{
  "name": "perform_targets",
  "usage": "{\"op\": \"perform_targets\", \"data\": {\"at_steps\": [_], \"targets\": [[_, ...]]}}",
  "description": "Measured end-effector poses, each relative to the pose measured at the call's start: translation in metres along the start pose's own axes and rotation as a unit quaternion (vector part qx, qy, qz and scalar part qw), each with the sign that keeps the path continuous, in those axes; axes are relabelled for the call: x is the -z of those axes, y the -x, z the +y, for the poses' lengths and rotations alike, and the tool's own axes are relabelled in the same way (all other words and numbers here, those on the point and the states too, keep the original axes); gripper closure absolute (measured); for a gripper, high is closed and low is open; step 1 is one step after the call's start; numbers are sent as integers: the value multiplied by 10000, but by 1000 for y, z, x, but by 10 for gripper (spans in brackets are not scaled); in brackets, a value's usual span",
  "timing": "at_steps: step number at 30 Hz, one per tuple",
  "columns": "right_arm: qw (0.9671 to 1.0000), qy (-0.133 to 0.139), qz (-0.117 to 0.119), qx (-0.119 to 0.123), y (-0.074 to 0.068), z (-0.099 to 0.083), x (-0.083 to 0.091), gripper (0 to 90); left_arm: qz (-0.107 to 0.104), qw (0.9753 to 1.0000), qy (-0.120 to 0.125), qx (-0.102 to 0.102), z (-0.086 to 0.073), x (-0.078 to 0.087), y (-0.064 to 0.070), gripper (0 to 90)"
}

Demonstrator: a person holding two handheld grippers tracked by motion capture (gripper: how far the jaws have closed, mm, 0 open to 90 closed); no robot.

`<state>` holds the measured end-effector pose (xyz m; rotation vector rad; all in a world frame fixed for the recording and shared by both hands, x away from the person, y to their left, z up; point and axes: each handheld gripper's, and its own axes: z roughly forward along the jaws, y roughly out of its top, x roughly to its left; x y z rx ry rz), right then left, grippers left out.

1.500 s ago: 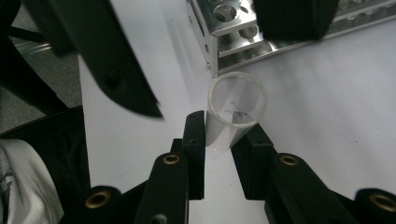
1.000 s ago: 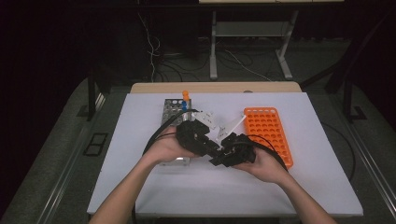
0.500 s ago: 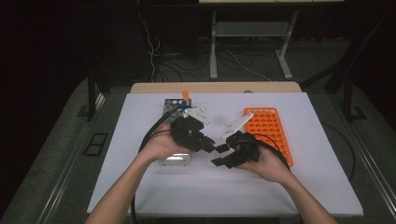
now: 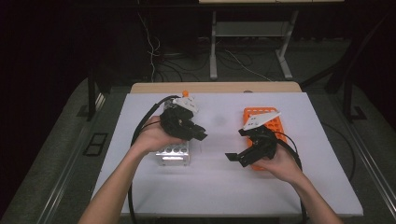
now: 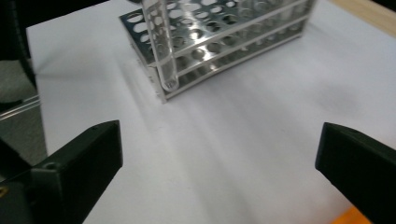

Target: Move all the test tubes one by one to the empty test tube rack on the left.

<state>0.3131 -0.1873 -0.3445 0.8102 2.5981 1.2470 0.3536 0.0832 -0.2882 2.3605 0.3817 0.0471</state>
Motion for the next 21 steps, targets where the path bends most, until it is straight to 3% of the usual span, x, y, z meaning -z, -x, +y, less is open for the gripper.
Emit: {"op": "perform_targets", "data": {"at_steps": [11,21], "targets": [[9992,160,-46,-373,9,-31,19,2,352,9990,61,253,-7,9,-20,746],[9981,177,-50,-592,11,-53,30,2,688,9963,220,463,-14,21,-35,745]]}}
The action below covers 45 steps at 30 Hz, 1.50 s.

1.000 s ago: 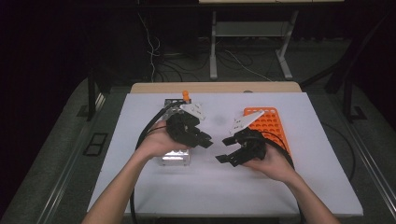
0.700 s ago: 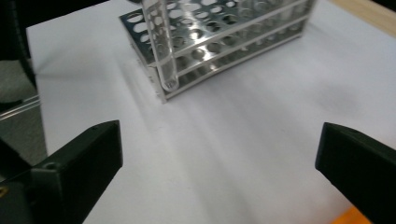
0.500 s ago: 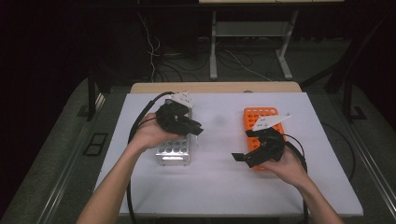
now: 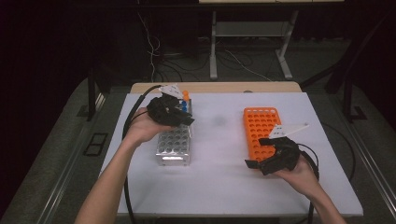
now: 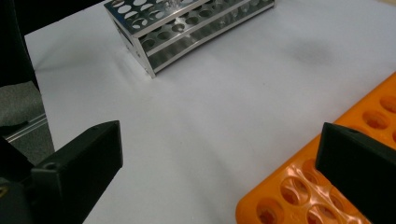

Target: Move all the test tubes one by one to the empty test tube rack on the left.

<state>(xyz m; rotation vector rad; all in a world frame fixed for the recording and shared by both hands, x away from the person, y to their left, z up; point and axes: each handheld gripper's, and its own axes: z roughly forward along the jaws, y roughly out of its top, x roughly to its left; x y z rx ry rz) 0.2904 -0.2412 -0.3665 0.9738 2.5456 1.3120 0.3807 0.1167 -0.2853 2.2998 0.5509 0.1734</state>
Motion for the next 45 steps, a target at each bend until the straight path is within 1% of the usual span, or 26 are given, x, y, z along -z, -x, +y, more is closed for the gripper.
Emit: {"op": "perform_targets", "data": {"at_steps": [7,11,16,21,24,32,36,37,42,45], "targets": [[10000,-30,-20,-88,0,-10,3,2,283,9995,53,111,-2,6,-13,746],[9999,-67,-14,-93,-2,-14,2,2,390,9990,90,186,-3,4,-21,746],[9999,-97,-30,-98,-2,-17,3,2,500,9984,53,252,-6,0,-30,746],[9998,-88,-45,-143,-2,-21,5,2,523,9981,50,328,-8,-5,-35,746],[9998,-67,-61,-170,-2,-25,8,2,522,9981,63,326,-10,-8,-37,746],[9995,96,-106,-275,-3,-37,15,3,485,9984,-5,298,-14,-19,-37,746],[9991,210,-153,-329,-3,-44,19,3,498,9983,-31,305,-18,-26,-36,745],[9990,235,-163,-343,-3,-45,19,2,508,9983,-72,275,-19,-28,-35,745],[9985,338,-223,-378,-2,-53,23,3,496,9981,-103,363,-23,-33,-36,743],[9981,378,-254,-421,-2,-58,25,3,425,9978,-106,498,-25,-34,-36,731]]}}
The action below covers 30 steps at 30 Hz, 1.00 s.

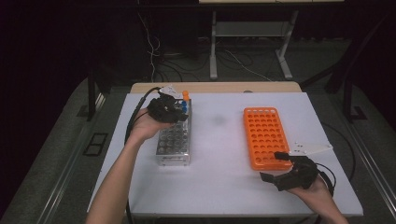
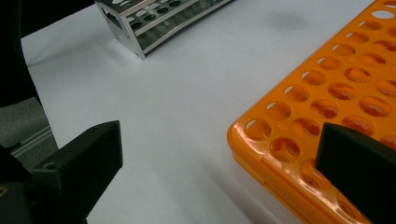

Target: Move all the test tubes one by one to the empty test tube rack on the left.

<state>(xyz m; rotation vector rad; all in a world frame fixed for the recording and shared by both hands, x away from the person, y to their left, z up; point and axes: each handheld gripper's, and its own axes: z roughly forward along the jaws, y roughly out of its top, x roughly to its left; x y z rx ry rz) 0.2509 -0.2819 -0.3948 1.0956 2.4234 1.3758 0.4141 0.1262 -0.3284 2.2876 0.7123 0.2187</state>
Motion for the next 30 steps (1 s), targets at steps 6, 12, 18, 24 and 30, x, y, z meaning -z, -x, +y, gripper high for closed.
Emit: {"op": "perform_targets", "data": {"at_steps": [6,12,18,24,30], "targets": [[9999,-21,-143,-49,5,-9,2,3,-82,9995,202,208,-3,7,9,585],[9998,85,-169,-80,4,-13,7,3,-176,9979,514,363,-9,22,22,379],[9997,140,-157,-102,3,-15,8,3,-243,9953,860,363,-19,34,39,197],[9997,158,-136,-111,3,-16,7,3,-210,9941,999,368,-31,39,52,82],[9997,176,-106,-114,2,-18,6,2,-189,9934,1044,427,-46,43,60,0]]}}
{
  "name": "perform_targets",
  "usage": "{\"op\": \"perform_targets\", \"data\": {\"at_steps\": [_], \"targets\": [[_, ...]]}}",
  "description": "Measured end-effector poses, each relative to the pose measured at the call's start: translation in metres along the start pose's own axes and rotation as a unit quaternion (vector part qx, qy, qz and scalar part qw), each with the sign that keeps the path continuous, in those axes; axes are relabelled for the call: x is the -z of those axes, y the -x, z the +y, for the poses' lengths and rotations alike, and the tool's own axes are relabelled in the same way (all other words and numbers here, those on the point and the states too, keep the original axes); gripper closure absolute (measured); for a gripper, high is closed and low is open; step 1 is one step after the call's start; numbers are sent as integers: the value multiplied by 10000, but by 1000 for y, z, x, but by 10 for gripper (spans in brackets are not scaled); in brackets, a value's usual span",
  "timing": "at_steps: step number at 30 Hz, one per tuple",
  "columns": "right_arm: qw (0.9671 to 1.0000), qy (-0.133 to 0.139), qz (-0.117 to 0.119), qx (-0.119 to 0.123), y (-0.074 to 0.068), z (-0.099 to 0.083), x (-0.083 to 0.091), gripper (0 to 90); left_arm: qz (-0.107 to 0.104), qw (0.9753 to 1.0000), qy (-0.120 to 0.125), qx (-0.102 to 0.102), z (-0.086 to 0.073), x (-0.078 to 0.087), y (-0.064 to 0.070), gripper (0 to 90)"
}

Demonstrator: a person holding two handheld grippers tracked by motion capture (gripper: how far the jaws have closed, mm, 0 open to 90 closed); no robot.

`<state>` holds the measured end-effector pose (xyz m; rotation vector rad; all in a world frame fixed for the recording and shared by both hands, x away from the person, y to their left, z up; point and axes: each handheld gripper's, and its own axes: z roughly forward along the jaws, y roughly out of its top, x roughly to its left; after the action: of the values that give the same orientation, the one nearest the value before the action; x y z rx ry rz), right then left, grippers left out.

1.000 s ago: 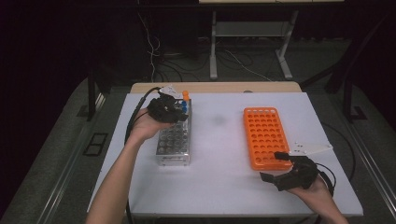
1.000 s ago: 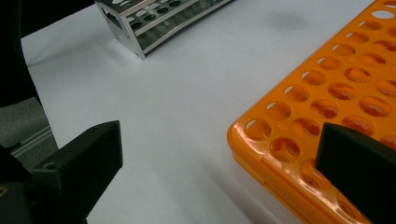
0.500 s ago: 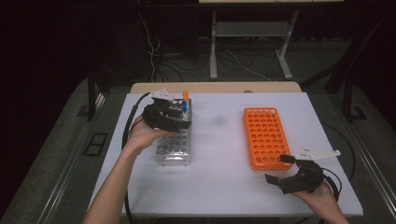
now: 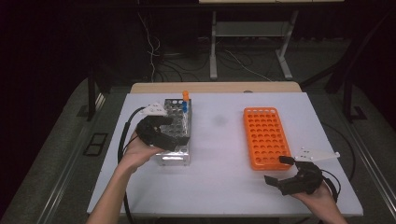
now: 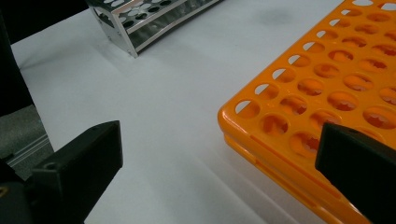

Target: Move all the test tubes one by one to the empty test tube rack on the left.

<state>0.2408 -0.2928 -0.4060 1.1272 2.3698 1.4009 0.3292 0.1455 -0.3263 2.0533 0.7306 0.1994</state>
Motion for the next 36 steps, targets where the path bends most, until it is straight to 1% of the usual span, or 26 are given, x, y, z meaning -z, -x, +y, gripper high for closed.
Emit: {"op": "perform_targets", "data": {"at_steps": [4,9,11,16,20,26,29,33,35,36], "targets": [[10000,-22,14,-10,-1,0,-1,3,22,9999,89,44,-10,5,3,0],[10000,-16,7,-11,-1,-1,-1,3,-4,9997,216,74,-23,8,9,0],[10000,-14,11,-8,-1,-1,-1,3,-47,9997,235,76,-28,8,11,0],[10000,-19,9,-6,-1,-1,-1,3,-68,9997,236,94,-40,6,16,0],[10000,-15,12,-4,-1,-1,-1,3,-49,9997,244,77,-52,4,22,0],[10000,-56,24,5,-2,-2,-2,3,-80,9996,261,48,-68,2,31,0],[10000,-40,26,10,-3,-2,-2,3,-71,9995,288,74,-75,2,33,0],[10000,-33,18,2,-3,-3,-2,3,-58,9991,401,130,-84,2,35,0],[10000,-37,20,-4,-3,-4,-1,3,0,9988,455,166,-88,2,36,0],[10000,-37,17,-6,-3,-4,-1,3,-20,9987,482,183,-90,2,36,0]]}}
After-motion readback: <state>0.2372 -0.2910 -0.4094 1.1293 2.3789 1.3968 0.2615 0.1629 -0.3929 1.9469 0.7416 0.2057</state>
